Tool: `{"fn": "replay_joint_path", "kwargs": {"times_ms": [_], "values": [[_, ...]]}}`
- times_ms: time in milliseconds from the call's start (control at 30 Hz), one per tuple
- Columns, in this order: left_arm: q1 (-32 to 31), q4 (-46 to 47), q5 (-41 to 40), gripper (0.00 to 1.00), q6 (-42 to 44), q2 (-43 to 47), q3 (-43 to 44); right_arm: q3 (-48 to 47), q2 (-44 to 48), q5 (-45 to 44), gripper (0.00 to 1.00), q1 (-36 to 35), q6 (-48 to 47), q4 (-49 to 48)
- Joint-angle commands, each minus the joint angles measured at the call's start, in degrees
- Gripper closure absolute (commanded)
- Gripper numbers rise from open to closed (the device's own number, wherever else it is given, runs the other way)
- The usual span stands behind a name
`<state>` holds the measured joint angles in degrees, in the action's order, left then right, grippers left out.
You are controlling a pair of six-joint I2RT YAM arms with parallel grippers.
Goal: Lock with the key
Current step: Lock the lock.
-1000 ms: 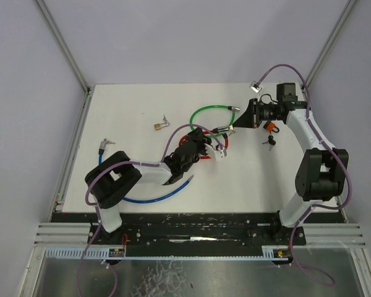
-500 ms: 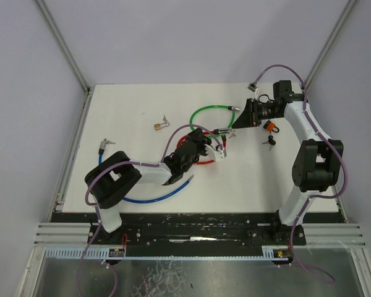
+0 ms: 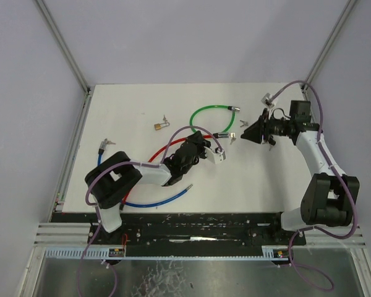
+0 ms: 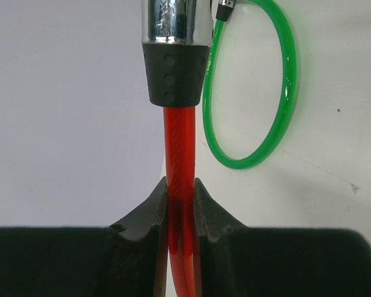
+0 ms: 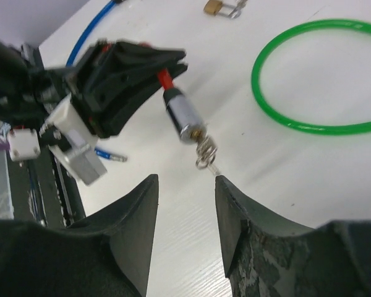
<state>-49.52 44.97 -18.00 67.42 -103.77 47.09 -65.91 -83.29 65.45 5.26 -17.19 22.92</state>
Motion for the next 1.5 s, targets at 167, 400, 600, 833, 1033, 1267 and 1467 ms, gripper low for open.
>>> {"fn": "replay_joint_path", "kwargs": {"times_ms": [167, 400, 600, 833, 1033, 1267, 1467], "values": [[0.47, -8.85, 5.17, 1.00, -15.53, 9.93, 4.17, 4.04, 4.18, 11.25, 0.52, -0.33, -34.23, 10.79], [1.04, -18.65, 9.86, 1.00, -27.16, 21.47, 9.31, -9.13, 1.74, 12.18, 0.54, -0.34, -64.21, 42.84], [3.64, -21.37, 13.37, 1.00, -39.15, 25.41, 19.23, -12.00, 3.68, 11.81, 0.50, -1.22, -63.16, 40.74], [12.04, -25.75, 24.67, 1.00, -59.68, 24.04, 32.75, -8.65, 10.43, 4.10, 0.45, -11.02, -41.41, 13.54], [19.39, -26.36, 34.27, 1.00, -77.59, 21.61, 41.22, -10.14, 11.19, 10.00, 0.30, -13.27, -53.48, 13.94], [25.34, -23.09, 42.50, 1.00, -97.95, 18.73, 46.93, -12.67, 8.41, -3.57, 0.24, -24.96, -73.70, 25.84], [27.10, -22.09, 45.37, 1.00, -110.28, 15.15, 51.21, -7.37, 8.41, -22.37, 0.20, -37.71, -85.59, 24.16]]}}
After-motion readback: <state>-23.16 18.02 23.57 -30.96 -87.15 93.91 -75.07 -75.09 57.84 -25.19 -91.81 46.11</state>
